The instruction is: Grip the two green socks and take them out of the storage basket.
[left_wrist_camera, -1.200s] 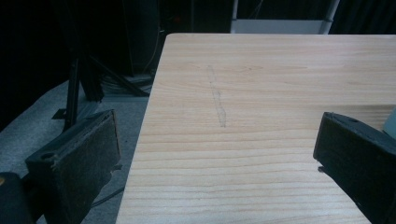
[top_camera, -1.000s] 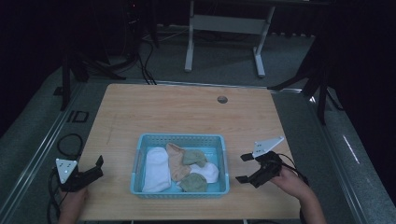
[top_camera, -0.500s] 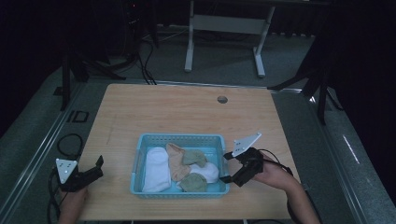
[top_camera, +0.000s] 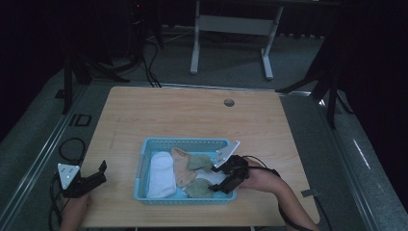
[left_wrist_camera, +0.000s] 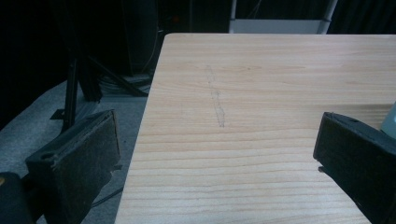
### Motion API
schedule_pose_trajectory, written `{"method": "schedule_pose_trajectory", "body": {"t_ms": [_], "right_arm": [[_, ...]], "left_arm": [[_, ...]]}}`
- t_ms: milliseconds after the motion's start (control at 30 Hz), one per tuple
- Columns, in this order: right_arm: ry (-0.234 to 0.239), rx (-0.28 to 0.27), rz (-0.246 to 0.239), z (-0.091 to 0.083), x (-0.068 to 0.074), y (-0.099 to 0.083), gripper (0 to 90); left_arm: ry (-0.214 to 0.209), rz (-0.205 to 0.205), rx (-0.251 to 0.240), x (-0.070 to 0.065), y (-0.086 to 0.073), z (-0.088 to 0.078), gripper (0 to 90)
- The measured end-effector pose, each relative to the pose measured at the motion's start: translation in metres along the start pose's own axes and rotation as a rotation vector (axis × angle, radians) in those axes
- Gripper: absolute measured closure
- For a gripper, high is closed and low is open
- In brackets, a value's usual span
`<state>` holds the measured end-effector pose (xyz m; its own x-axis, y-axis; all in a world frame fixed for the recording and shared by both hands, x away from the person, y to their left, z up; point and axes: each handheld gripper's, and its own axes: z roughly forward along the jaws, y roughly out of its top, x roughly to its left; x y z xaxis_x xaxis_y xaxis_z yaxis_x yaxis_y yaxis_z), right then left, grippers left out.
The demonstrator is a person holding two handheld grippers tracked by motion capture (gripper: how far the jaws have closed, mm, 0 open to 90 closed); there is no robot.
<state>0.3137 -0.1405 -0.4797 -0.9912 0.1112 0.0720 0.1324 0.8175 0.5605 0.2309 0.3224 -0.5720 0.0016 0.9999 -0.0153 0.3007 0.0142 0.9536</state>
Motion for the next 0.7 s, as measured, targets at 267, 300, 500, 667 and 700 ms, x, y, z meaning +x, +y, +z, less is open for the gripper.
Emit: {"method": "schedule_pose_trajectory", "body": {"t_ms": [267, 300, 500, 667, 700], "right_arm": [[-0.01, 0.045, -0.025, 0.015, -0.002, 0.012, 49.2], [-0.01, 0.06, -0.029, 0.02, -0.003, 0.014, 51.6], [0.001, 0.102, -0.032, 0.032, -0.006, 0.022, 54.8], [0.023, 0.16, -0.025, 0.042, -0.007, 0.027, 57.7], [0.023, 0.16, -0.025, 0.042, -0.007, 0.027, 57.7]], "left_arm": [[0.0, 0.0, 0.001, 0.0, 0.0, 0.0, 0.7], [0.0, 0.0, 0.002, 0.0, 0.0, 0.0, 0.7], [-0.001, 0.0, 0.002, 0.0, 0.0, 0.0, 0.7], [-0.001, 0.001, 0.001, 0.0, 0.0, 0.0, 0.7], [-0.001, 0.001, 0.001, 0.0, 0.0, 0.0, 0.7]]}}
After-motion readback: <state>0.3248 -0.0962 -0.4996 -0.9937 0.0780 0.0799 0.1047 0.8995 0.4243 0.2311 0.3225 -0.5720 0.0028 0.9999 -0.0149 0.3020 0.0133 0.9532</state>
